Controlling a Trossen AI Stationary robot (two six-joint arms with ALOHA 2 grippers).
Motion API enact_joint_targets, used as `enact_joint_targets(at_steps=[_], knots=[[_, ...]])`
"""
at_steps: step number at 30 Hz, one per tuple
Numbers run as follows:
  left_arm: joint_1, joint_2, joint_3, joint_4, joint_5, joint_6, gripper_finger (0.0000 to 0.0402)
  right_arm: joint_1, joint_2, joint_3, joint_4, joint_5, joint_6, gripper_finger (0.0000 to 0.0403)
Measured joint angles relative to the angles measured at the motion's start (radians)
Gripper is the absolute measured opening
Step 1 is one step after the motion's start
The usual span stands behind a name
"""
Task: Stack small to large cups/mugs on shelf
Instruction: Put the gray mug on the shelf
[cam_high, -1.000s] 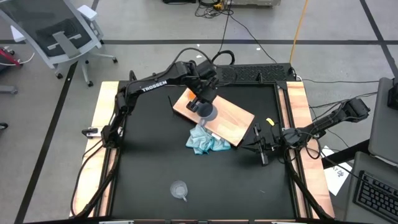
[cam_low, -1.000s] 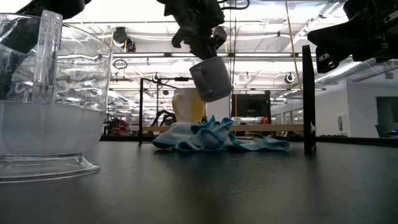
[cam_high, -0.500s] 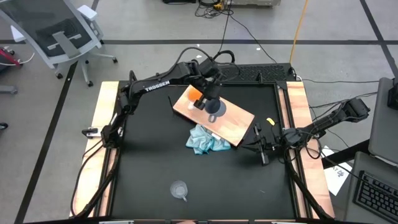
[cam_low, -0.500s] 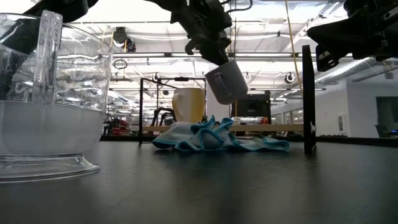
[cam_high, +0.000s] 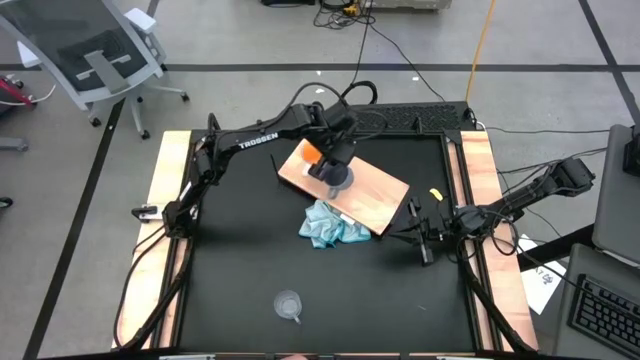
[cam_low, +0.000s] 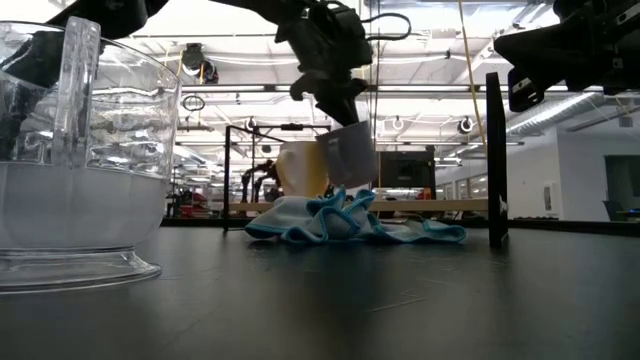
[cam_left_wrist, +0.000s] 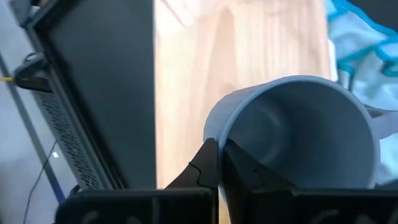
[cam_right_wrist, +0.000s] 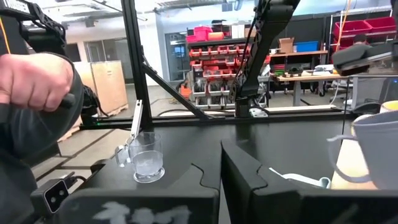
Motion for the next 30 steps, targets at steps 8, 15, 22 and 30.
enact_joint_targets(at_steps=[8, 15, 22, 30], knots=[[0.002, 0.000, 0.000, -0.042, 0.002, 0.004, 0.0003, 0.000, 0.000, 0.000, -0.019, 0.000, -0.005, 0.0000], [0.013, 0.000, 0.000, -0.044, -0.004, -0.023, 0.0003, 0.000, 0.000, 0.000, -0.038, 0.000, -0.007, 0.0000], [0.013, 0.000, 0.000, -0.077, 0.028, -0.041, 0.0003, 0.000, 0.000, 0.000, -0.051, 0.000, -0.015, 0.0000], [0.011, 0.000, 0.000, -0.087, 0.053, -0.054, 0.0003, 0.000, 0.000, 0.000, -0.062, 0.000, -0.012, 0.0000]])
